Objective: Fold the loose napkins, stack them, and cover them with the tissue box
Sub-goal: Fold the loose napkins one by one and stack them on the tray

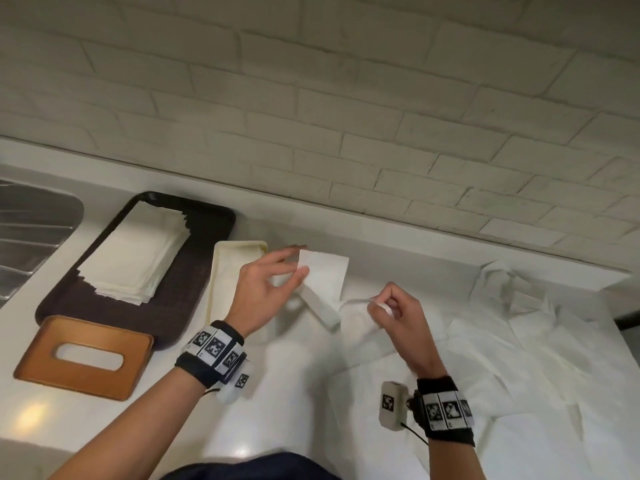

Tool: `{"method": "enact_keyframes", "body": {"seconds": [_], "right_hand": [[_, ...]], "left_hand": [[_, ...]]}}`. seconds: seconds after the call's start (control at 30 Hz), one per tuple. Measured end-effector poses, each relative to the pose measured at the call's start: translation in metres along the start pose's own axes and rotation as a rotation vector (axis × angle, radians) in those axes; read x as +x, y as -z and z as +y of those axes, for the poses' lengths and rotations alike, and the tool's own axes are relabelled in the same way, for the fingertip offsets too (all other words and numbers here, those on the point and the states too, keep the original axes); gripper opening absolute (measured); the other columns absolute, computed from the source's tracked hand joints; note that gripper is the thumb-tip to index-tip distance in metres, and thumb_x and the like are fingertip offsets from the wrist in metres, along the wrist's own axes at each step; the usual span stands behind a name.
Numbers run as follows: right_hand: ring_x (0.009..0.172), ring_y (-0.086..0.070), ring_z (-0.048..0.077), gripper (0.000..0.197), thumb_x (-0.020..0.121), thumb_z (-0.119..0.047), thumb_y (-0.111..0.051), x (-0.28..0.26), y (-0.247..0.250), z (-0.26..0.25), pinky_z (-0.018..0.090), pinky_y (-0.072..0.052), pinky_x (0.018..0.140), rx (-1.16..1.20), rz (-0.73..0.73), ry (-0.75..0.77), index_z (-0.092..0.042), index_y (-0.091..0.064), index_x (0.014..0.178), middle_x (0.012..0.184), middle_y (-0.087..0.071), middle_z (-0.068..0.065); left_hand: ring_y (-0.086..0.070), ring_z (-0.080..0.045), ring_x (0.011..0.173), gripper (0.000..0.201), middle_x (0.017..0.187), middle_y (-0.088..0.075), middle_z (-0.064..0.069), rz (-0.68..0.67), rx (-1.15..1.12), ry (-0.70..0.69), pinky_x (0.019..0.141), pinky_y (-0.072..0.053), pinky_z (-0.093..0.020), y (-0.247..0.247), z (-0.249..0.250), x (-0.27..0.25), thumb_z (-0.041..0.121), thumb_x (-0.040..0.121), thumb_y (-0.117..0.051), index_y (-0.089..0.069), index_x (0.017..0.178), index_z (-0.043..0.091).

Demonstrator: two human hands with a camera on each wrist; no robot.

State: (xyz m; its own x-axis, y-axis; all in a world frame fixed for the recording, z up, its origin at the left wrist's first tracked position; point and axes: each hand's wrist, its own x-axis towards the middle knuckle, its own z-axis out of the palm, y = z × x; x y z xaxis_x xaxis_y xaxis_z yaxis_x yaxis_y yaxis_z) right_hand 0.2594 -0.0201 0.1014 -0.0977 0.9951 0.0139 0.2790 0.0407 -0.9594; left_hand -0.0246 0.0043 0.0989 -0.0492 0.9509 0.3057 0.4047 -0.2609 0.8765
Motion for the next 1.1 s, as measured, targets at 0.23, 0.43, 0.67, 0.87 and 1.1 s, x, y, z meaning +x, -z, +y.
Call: {"method": "enact_keyframes", "body": {"seconds": [0.23,0.43,0.67,0.87,1.1], "right_hand": [[0.086,-0.07,0.03,0.02,0.101,-0.016,-0.073,-0.017,-0.052,-0.094,0.041,-0.054,0.076,0.35,-0.207,0.043,0.0,-0.068,0.111,0.101,-0.076,0.022],[0.078,-0.069,0.022,0.02,0.11,-0.037,-0.063,0.002,-0.143,-0.096,0.042,-0.057,0.073,0.123,0.26,0.043,-0.02,-0.068,0.1,0.09,-0.076,0.003],[0.07,-0.064,0.009,0.02,0.113,-0.04,-0.052,0.009,-0.211,-0.08,0.027,-0.049,0.061,-0.128,0.404,0.073,-0.025,-0.058,0.101,0.08,-0.07,-0.012],[0.07,-0.066,0.015,0.025,0.114,-0.05,-0.043,0.016,-0.248,-0.087,0.043,-0.057,0.067,-0.274,0.384,0.074,-0.028,-0.055,0.112,0.076,-0.068,-0.009],[0.116,-0.067,0.015,0.049,0.105,-0.036,-0.067,0.019,-0.266,-0.092,0.032,-0.056,0.098,-0.028,0.369,0.111,-0.024,-0.037,0.142,0.13,-0.062,-0.002]], "left_hand": [[-0.058,-0.022,0.067,0.016,0.072,-0.068,-0.007,0.096,-0.351,0.134,0.063,-0.046,-0.041,0.027,0.017,0.011,0.03,0.093,-0.085,-0.073,0.086,0.024],[-0.078,-0.032,0.081,0.014,0.092,-0.081,-0.011,0.082,-0.373,0.302,0.067,-0.06,-0.05,0.046,0.002,0.004,0.022,0.101,-0.075,-0.072,0.111,0.013],[-0.071,-0.02,0.084,0.049,0.095,-0.078,-0.015,0.065,-0.478,0.435,0.075,-0.055,-0.036,0.082,-0.012,-0.013,0.042,0.115,-0.044,-0.076,0.105,0.005],[-0.077,-0.03,0.107,0.051,0.111,-0.081,-0.009,-0.009,-0.555,0.507,0.094,-0.062,-0.046,0.114,-0.016,-0.014,0.049,0.114,-0.038,-0.075,0.121,0.015],[-0.078,-0.025,0.103,0.023,0.109,-0.081,-0.003,0.039,-0.402,0.314,0.092,-0.063,-0.058,0.134,-0.033,-0.002,0.035,0.112,-0.056,-0.074,0.119,0.023]]}}
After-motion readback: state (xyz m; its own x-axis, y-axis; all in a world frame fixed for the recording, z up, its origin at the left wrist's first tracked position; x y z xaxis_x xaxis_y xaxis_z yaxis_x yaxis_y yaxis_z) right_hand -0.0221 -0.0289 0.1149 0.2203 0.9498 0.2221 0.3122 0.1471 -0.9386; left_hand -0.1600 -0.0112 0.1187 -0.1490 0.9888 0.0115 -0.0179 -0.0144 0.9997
